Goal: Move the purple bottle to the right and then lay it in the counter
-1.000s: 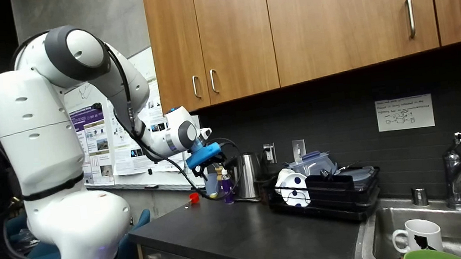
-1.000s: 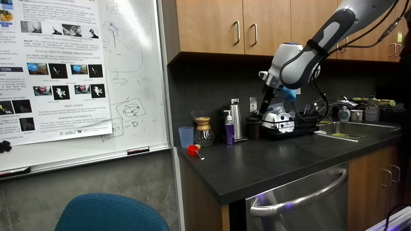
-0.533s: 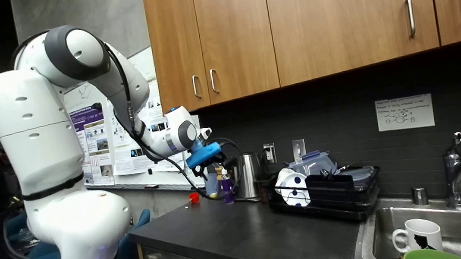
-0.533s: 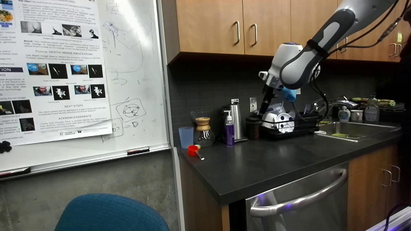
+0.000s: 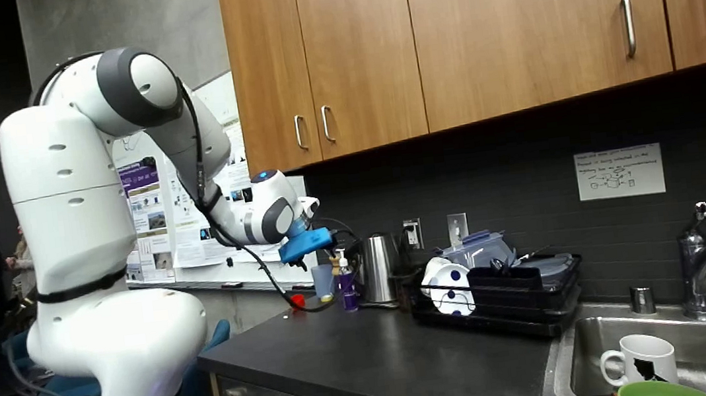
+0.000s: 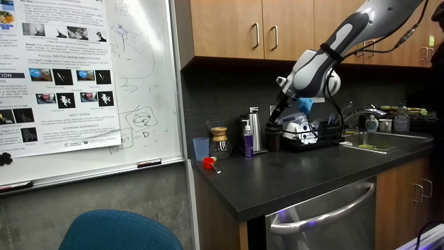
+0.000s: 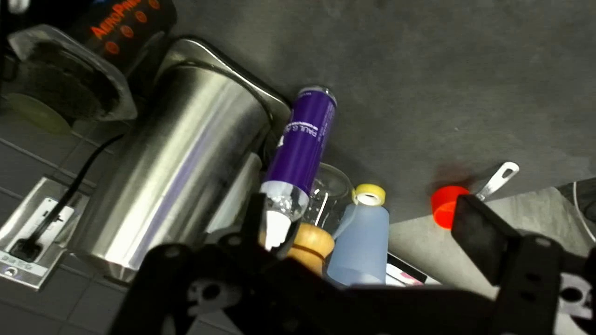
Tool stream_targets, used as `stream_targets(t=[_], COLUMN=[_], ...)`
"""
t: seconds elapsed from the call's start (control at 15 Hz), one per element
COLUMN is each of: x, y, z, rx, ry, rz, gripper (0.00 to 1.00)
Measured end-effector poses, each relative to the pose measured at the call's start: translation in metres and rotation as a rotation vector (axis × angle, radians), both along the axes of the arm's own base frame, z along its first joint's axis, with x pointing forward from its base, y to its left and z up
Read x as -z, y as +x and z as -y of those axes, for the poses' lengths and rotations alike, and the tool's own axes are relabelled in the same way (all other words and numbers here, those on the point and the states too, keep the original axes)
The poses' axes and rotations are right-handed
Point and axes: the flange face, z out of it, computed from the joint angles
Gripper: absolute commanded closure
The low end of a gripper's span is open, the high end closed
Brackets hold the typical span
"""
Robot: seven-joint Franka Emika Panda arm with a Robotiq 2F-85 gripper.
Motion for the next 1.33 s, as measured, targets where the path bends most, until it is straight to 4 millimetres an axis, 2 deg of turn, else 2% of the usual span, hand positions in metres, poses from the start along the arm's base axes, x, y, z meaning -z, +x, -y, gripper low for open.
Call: stream_targets(t=[0.27,0.4,0.6,0.73,0.93,1.2,1.33], x=[0.013,0.012,0.002,-0.007,-0.019,-0.01,-0.009], y=[-0.002,-0.002,0.001,0.007,0.018,0.031,0.031], z=[-0.033,-0.045,-0.052,-0.048,-0.031,0.001,0.002], rx=[-0.036,-0.051,-0.075,-0.086,-0.092,-0.107,-0.104], ry=[0.065,0.098,0.153,0.198,0.263,0.322,0.32], rz=[-0.004,-0.01,-0.015,-0.007,0.029,0.029,0.027], gripper=[0.0,0.0,0.0,0.0,0.0,0.0,0.0])
